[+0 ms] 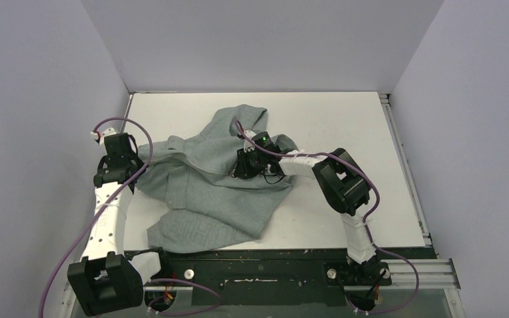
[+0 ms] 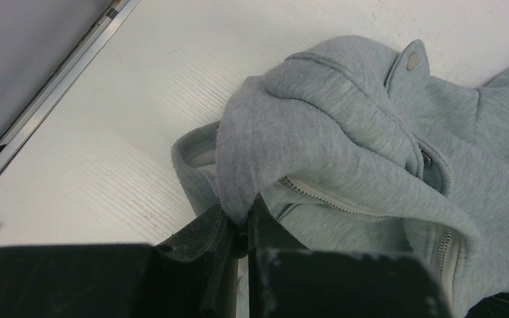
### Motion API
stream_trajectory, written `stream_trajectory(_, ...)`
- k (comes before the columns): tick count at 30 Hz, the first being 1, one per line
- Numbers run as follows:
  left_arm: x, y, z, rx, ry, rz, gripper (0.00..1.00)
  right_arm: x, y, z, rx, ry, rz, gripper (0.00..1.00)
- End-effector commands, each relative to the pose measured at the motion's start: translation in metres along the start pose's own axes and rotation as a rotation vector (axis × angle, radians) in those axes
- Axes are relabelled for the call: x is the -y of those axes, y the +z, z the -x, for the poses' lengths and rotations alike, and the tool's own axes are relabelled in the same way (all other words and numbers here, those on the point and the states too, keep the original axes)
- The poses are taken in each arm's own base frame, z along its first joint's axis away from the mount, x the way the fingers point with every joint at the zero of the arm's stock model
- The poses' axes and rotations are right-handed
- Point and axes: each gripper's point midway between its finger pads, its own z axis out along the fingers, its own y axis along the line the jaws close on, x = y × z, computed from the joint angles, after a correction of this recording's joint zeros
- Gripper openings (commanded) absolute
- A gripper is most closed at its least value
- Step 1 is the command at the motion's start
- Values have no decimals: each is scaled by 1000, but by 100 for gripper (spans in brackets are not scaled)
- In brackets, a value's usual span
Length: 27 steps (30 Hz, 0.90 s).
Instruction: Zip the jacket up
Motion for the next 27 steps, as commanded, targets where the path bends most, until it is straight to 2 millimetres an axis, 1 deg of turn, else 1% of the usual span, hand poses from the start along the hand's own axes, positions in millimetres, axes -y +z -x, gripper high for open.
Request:
stream_trajectory(1, 4, -1, 13, 49, -7, -20, 0, -15, 1, -19, -34, -13, 59, 9)
stream_trajectory(4, 5, -1, 13, 47, -8, -26, 0, -24, -11, 0, 30, -27, 79, 0)
stream_trajectory(9, 5, -2, 13, 47, -8, -28, 0, -47, -40, 39, 158, -35, 140, 0)
stream_trajectory(11, 5, -2, 12, 46, -7, -29, 0, -56, -49, 50, 189, -43, 160, 0)
stream_trajectory(14, 5, -3, 11, 45, -9, -34, 0, -64, -58, 61, 217, -55, 175, 0)
stream_trajectory(17, 6, -2, 10, 41, -10, -38, 0, -66, -61, 64, 220, -61, 175, 0)
stream_trajectory(23, 6, -2, 9, 40, -11, -41, 0, -64, -64, 59, 217, -59, 158, 0)
stream_trajectory(25, 6, -2, 8, 40, -10, -42, 0, -61, -64, 55, 210, -59, 143, 0)
stream_trajectory(27, 5, -2, 8, 38, -9, -38, 0, -53, -63, 49, 194, -56, 91, 0)
